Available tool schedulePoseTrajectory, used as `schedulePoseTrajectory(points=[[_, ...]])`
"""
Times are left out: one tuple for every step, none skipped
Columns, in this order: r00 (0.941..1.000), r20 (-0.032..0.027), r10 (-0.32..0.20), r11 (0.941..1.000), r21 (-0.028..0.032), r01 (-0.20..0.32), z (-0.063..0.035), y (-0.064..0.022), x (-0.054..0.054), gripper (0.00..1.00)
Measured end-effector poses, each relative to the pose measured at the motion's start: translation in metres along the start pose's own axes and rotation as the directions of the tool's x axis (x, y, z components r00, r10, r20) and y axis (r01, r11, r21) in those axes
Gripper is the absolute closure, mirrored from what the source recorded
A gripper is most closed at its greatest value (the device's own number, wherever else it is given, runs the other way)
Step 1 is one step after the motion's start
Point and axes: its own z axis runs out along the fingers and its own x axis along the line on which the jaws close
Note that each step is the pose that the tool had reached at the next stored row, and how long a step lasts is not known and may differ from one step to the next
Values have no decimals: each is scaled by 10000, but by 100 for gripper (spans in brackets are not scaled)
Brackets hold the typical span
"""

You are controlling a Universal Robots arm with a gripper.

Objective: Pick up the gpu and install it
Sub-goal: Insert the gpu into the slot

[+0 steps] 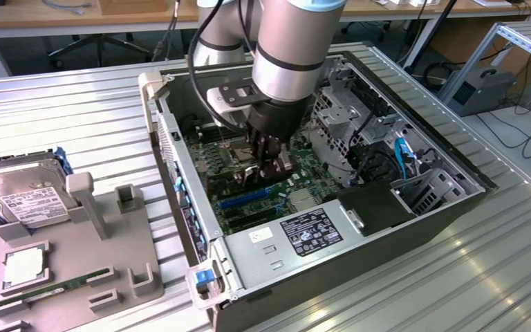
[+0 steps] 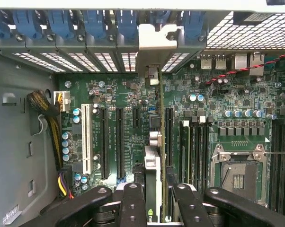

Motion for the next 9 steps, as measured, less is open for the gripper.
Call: schedulePoseTrajectory(points=[[10000, 7, -1, 10000, 1, 1, 3, 11, -1, 73], [10000, 7, -1, 10000, 0, 1, 3, 20, -2, 73], [10000, 7, -1, 10000, -1, 1, 5, 28, -2, 73], [10000, 8, -1, 10000, 1, 1, 8, 35, -8, 73], [10000, 8, -2, 10000, 0, 2, 10, 38, -15, 73], [10000, 9, -3, 10000, 1, 3, 11, 38, -16, 73], [10000, 8, -3, 10000, 0, 3, 11, 38, -16, 73], [10000, 7, -2, 10000, 0, 2, 10, 39, -17, 73], [10000, 7, 0, 10000, 0, 0, 10, 50, -18, 73]])
